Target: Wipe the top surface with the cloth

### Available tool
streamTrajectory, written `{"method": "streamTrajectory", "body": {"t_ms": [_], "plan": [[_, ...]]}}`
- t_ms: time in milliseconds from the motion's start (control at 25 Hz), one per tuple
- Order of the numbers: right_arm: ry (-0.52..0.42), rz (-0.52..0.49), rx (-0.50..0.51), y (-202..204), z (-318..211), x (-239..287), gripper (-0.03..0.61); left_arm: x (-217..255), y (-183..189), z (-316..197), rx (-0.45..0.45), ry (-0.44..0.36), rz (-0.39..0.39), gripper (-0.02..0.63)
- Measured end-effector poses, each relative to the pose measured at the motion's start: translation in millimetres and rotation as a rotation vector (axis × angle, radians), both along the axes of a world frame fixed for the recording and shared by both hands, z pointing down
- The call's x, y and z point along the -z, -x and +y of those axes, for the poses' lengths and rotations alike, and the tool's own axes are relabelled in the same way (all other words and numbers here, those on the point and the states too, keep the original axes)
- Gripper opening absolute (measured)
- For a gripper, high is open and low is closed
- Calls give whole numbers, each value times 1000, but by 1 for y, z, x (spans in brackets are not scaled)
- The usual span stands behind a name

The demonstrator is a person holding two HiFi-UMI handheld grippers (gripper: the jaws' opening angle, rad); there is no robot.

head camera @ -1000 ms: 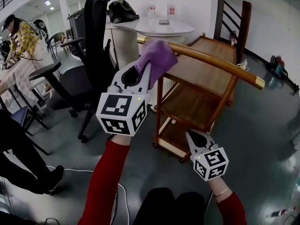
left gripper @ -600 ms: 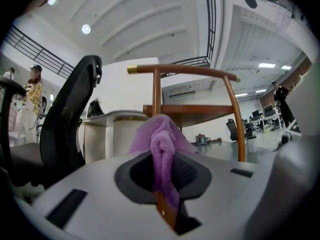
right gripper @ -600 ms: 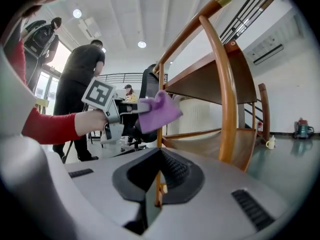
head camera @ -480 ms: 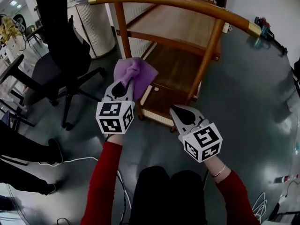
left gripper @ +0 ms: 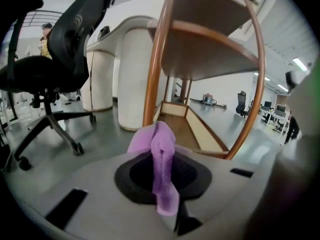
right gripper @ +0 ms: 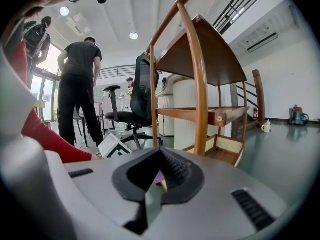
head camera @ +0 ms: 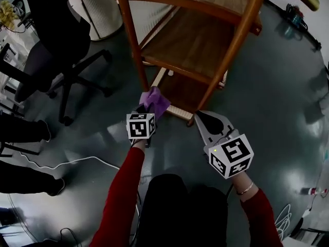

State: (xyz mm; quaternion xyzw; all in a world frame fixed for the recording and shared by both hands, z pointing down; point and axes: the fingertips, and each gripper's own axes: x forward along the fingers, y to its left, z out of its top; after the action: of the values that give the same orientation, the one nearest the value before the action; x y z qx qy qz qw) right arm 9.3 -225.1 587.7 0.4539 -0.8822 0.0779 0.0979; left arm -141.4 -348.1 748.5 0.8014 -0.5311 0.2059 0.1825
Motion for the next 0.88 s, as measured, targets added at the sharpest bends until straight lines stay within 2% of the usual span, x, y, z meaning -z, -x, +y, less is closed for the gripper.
{"method": "streamTrajectory", "body": {"t_ms": [80,200,320,400,480,560,720,800,880], "plan": [[16,4,-3,-3,1,-9,11,-32,5,4,28,73,-2,52],[28,7,-8,-8,3,-16,11,-50,8,8,40,111,-4,52],[25,3,-21,-11,0,-15,11,-35,2,7,16,80,10,52],[30,-6,-29,-11,-1,-13,11,8,-7,17,-12,11,100,52],[38,-12,-34,-11,0,-8,11,84,-21,38,-50,-103,216,52],[38,-15,-47,-18,0,0,11,182,-40,59,-116,-265,307,52],[14,-12,-97,-38,-8,21,11,382,-70,90,-250,-653,414,52],[4,-7,-122,-45,-11,33,11,460,-72,106,-285,-820,469,52],[-8,-1,-143,-51,-8,46,11,518,-76,124,-314,-949,507,52]]}}
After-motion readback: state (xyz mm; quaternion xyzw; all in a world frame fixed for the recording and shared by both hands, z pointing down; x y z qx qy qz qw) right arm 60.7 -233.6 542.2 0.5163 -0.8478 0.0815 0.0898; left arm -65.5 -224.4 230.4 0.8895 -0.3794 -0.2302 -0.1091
